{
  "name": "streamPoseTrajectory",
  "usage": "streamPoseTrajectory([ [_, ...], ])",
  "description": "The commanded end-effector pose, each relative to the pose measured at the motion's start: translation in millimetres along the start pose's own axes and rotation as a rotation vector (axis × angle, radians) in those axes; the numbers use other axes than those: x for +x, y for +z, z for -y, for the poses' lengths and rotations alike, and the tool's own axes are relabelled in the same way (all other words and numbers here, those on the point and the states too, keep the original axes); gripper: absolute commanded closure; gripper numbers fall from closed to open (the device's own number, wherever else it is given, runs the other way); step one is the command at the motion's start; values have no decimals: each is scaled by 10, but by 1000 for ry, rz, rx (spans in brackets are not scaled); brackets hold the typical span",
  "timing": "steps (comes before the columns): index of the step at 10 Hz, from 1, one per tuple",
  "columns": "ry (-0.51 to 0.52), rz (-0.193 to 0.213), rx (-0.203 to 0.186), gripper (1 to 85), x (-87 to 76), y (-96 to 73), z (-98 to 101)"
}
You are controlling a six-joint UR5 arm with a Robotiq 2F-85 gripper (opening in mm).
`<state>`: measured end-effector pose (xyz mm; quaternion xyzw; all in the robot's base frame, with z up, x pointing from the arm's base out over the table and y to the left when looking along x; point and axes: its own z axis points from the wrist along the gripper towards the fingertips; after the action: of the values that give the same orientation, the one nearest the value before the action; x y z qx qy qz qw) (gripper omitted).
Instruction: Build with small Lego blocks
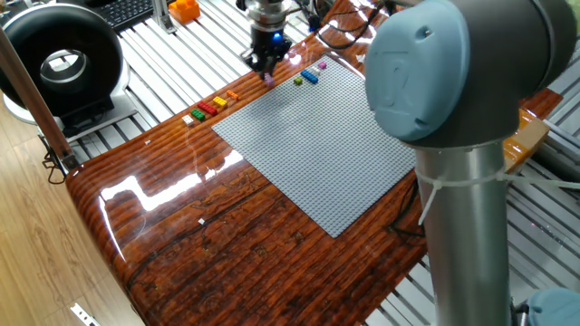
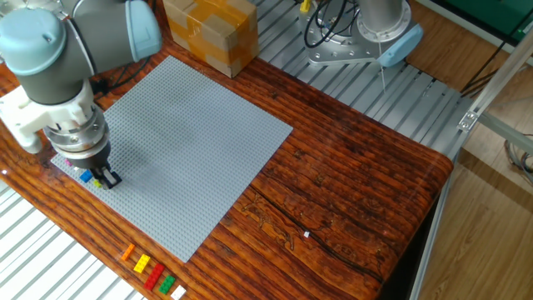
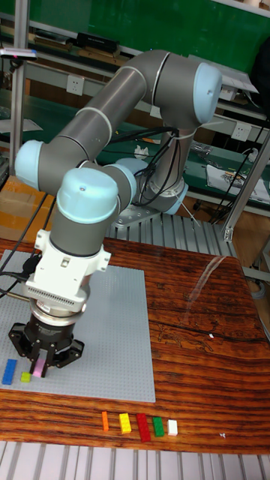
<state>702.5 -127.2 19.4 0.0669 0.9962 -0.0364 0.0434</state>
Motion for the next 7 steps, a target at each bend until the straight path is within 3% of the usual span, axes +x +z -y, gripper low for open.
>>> streamPoseTrajectory([
  [1, -11, -4, 1, 847, 34, -39, -61],
  [3, -44, -1, -35, 847, 45, -17, -124],
  [7, -87, 45, -59, 847, -66, 92, -117],
])
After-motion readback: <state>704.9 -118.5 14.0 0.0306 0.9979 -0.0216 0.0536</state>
